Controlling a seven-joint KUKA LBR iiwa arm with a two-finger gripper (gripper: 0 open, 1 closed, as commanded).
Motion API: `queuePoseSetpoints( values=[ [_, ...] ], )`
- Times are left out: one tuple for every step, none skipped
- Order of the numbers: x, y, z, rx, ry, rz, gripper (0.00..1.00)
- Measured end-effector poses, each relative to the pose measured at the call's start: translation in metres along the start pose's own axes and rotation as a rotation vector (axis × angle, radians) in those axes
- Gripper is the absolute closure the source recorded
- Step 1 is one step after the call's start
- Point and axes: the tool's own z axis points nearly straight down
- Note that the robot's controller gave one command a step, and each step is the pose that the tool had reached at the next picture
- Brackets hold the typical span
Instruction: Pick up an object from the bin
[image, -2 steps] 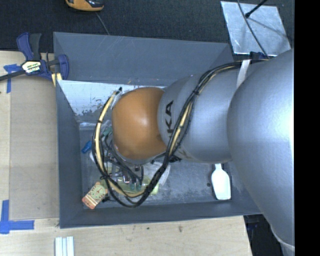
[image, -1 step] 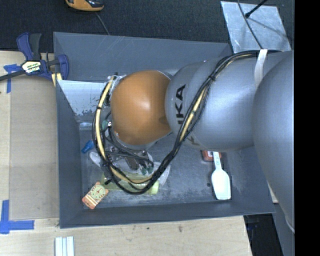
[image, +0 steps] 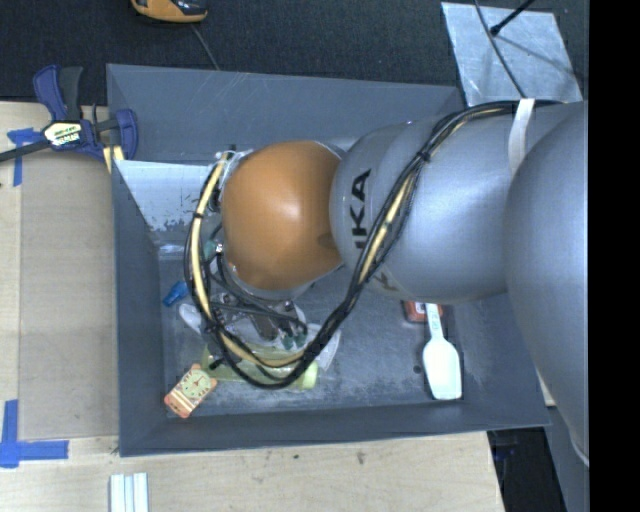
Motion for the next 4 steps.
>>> queuePoseSetpoints(
  values=[
    [-0.01,-0.001,0.003,0.0,-0.001,0.048,1.0],
    [-0.001,-0.007,0.016,0.001,0.0,0.001,1.0],
    [0.013,-0.013,0.024,0.0,0.001,-0.05,1.0],
    [0.02,-0.002,0.027,0.001,0.002,0.178,0.0]
  ],
)
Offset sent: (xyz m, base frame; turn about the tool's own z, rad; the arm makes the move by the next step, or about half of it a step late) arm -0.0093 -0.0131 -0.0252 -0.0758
